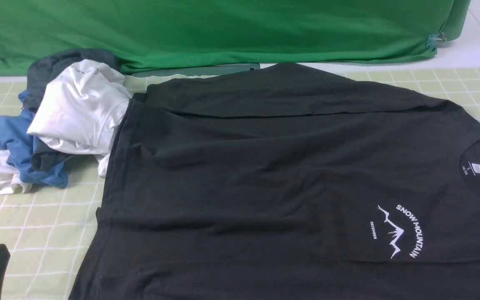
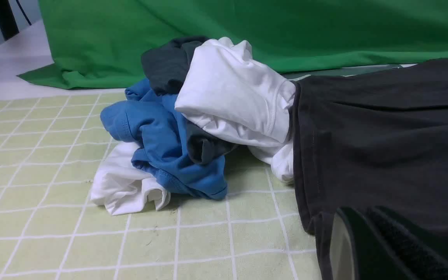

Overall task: Fold a long-sleeved shirt over a green coffee tablecloth.
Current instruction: 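Grasp the left edge of the dark T-shirt lying flat on the table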

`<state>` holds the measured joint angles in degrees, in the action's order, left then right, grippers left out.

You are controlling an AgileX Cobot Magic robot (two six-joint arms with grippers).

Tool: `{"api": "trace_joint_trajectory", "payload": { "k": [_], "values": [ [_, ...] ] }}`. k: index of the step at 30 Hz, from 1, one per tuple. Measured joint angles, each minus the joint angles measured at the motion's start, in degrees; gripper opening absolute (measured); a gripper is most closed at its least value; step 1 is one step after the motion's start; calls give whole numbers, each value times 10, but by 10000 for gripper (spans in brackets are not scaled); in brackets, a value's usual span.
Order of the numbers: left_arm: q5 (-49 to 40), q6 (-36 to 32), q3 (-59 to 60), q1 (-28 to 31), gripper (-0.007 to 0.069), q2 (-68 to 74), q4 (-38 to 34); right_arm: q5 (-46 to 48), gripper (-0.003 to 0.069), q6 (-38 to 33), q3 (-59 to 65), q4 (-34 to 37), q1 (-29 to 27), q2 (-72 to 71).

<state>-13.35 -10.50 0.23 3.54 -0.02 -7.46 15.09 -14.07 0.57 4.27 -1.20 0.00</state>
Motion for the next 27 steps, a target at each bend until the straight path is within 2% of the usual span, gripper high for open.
{"api": "trace_joint_trajectory", "payload": {
  "k": [18, 23, 27],
  "values": [
    [0, 0, 0, 0, 17, 0, 0, 0, 240, 0, 0, 0, 0, 0],
    [27, 1, 0, 0, 17, 0, 34, 0, 240, 0, 0, 0, 0, 0],
    [91, 30, 0, 0, 17, 0, -36, 0, 240, 0, 0, 0, 0, 0]
  ]
}}
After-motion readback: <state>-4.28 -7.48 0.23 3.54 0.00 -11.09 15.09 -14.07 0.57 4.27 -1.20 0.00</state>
